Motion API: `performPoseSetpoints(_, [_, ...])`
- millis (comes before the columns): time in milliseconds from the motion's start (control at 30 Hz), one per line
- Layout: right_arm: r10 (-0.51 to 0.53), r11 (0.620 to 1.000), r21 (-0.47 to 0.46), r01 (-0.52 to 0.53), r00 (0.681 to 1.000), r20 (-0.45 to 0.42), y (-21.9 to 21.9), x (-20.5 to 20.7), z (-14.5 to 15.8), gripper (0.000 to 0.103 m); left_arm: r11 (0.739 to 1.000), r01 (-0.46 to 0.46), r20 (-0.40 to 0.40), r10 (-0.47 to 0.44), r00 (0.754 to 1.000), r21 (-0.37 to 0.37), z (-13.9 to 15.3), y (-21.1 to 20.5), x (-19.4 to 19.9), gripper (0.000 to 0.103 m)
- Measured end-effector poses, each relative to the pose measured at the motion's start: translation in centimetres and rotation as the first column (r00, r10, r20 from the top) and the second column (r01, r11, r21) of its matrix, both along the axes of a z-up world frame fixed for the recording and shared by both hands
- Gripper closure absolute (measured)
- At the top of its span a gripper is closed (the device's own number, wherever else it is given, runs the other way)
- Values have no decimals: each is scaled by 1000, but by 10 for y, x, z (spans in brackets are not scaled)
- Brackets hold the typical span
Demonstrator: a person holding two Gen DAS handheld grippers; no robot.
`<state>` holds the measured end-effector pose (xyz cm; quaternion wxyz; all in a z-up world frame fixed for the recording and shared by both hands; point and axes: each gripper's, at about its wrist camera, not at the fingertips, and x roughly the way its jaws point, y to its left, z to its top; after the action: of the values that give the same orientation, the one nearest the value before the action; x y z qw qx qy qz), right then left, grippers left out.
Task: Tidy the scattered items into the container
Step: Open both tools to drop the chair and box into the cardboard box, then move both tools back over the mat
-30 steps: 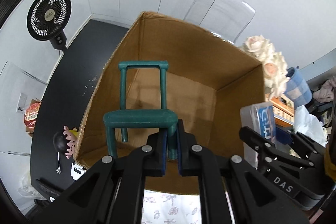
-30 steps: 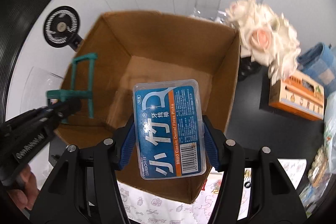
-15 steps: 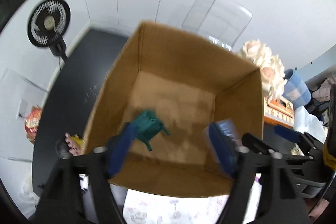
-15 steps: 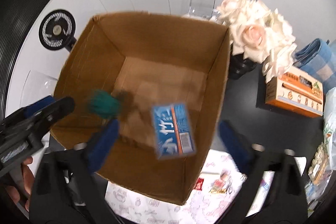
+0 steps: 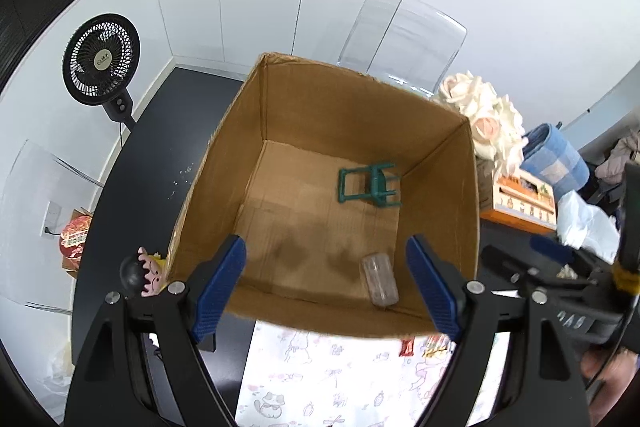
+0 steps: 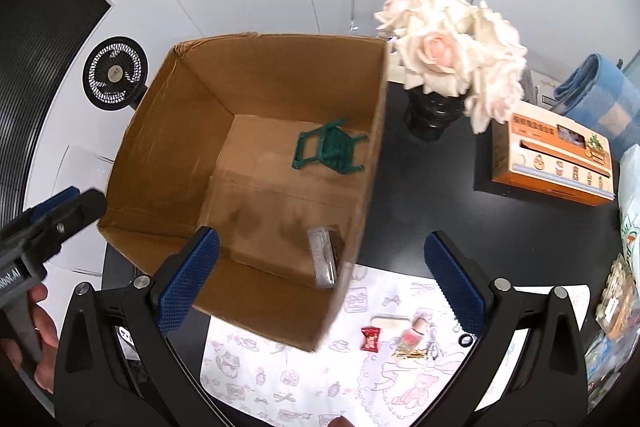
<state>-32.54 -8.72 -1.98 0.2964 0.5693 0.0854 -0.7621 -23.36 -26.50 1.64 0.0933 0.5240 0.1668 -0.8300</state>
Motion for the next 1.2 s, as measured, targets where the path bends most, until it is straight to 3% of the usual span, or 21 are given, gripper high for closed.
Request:
performPoseSetpoints(367, [-42, 999, 10, 43, 998, -46, 86, 33, 11, 0, 995, 30, -32, -33, 999, -93, 12, 64, 50, 22])
performPoseSetpoints(633, [-78, 997, -27, 76, 993, -90, 176, 70, 25, 0, 983, 112, -69, -123, 990, -144, 18, 143, 91, 22])
performPoseSetpoints(933, [-146, 989, 1, 148, 980, -135, 256, 117, 2, 0, 970, 196, -79, -209, 975, -146, -17, 226, 125, 22])
performPoseSetpoints(1200, [-175, 984, 7, 177, 978, -115, 298, 137, -19, 0, 960, 229, -51, -240, 969, -159, -45, 268, 141, 22])
